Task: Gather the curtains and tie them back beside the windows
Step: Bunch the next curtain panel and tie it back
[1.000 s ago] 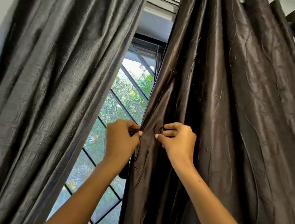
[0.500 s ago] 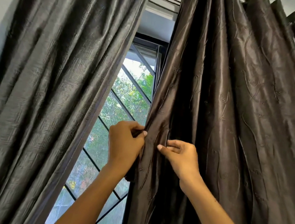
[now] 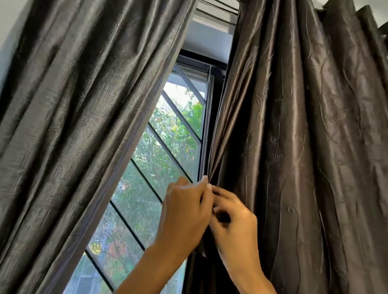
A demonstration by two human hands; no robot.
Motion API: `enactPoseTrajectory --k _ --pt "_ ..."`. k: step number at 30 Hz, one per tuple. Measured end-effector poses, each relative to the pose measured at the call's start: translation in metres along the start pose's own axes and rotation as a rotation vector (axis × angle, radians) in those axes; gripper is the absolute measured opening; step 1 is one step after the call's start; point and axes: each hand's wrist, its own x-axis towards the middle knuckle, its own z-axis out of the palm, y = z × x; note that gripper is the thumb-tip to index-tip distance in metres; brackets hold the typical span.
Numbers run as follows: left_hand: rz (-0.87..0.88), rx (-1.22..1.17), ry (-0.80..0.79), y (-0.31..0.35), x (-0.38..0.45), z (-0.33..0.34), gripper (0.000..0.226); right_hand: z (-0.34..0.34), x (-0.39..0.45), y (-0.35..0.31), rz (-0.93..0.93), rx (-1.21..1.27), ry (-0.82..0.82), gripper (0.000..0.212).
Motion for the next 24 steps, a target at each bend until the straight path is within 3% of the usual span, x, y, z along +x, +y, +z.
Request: enactPoseTrajectory --k 2,5,9,11,13,16,18,20,22,24 --pt "-0.058 -0.018 -0.003 0.006 0.0 0.002 0.037 -0.001 -0.007 0.001 0.035 0.115 -0.137 0.028" --pt "-0.231 -0.019 0.027 0.009 0.011 0.004 0.02 -0.009 -0.008 0.003 -0.086 -0.038 -0.227 0.037" --pt "-0.282 0.074 0.028 0.007 0.015 0.01 0.016 -0.022 0.007 0.019 0.033 -0.318 -0.025 0.034" --pt "-0.257 0.085 0.032 0.008 0.011 0.012 0.018 -0.024 0.016 0.024 0.182 -0.427 0.052 0.053" --pt "-0.228 0.126 0.038 0.01 0.008 0.014 0.021 -0.025 0.023 0.027 0.297 -0.437 0.028 0.078" --pt "-0.211 0.162 0.05 0.02 0.007 0.014 0.024 -0.024 0.04 0.044 0.468 -0.188 0.06 0.095" --pt "-0.221 0.169 0.013 0.026 0.005 0.016 0.025 -0.02 0.047 0.051 0.561 0.042 0.096 0.095" --pt "-0.216 0.182 0.016 0.031 0.003 0.019 0.019 -0.018 0.05 0.056 0.551 0.133 0.08 0.082" --pt "-0.17 0.227 0.063 0.036 0.003 0.026 0.015 -0.022 0.05 0.056 0.462 0.039 0.067 0.068" --pt "-0.116 0.259 0.0 0.044 0.004 0.033 0.026 -0.029 0.047 0.056 0.37 -0.075 0.078 0.073"
